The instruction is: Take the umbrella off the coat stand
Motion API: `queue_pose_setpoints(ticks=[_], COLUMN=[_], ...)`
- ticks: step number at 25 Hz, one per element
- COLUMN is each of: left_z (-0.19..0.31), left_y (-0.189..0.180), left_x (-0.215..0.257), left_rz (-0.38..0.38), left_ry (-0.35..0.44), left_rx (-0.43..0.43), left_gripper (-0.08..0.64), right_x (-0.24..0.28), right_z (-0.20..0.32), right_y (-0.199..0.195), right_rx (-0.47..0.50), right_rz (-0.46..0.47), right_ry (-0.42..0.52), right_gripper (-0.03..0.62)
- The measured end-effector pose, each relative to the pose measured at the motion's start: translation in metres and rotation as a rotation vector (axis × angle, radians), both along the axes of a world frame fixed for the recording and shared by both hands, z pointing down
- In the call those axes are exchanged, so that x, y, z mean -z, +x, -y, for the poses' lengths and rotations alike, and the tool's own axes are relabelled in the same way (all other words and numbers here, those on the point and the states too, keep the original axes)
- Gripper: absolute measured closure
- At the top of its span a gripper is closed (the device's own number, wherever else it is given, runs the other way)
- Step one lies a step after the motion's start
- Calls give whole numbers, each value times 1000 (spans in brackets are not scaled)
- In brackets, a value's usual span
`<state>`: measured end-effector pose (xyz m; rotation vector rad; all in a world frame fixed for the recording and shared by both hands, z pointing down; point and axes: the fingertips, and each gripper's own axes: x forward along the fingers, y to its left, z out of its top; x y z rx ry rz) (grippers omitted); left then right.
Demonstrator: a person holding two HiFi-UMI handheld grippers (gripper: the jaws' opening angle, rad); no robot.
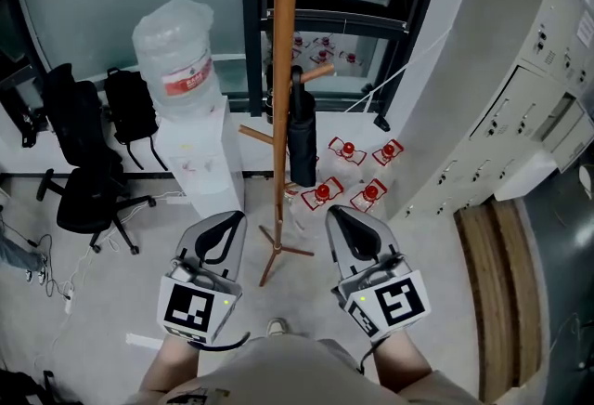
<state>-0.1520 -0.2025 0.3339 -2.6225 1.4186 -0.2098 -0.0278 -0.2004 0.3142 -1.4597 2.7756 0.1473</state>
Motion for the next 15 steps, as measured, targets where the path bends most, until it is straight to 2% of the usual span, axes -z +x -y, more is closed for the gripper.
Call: queue_pose_setpoints(ticks=[4,9,15], left_z=[13,25,39], left_y=[-7,-7,-1], left_x=[1,-3,-4], left_rz=[-10,-34,-41], left_ry=[3,-1,-9], left_rx=[-15,-21,-6], left_gripper=[552,552,552], right_x=[6,0,-1], right_z=[12,23,33], right_y=[-9,-12,-7], right_rx=[10,10,55], right_rz=[6,-41,-5], right_ry=[14,26,27], right_gripper=[584,584,584])
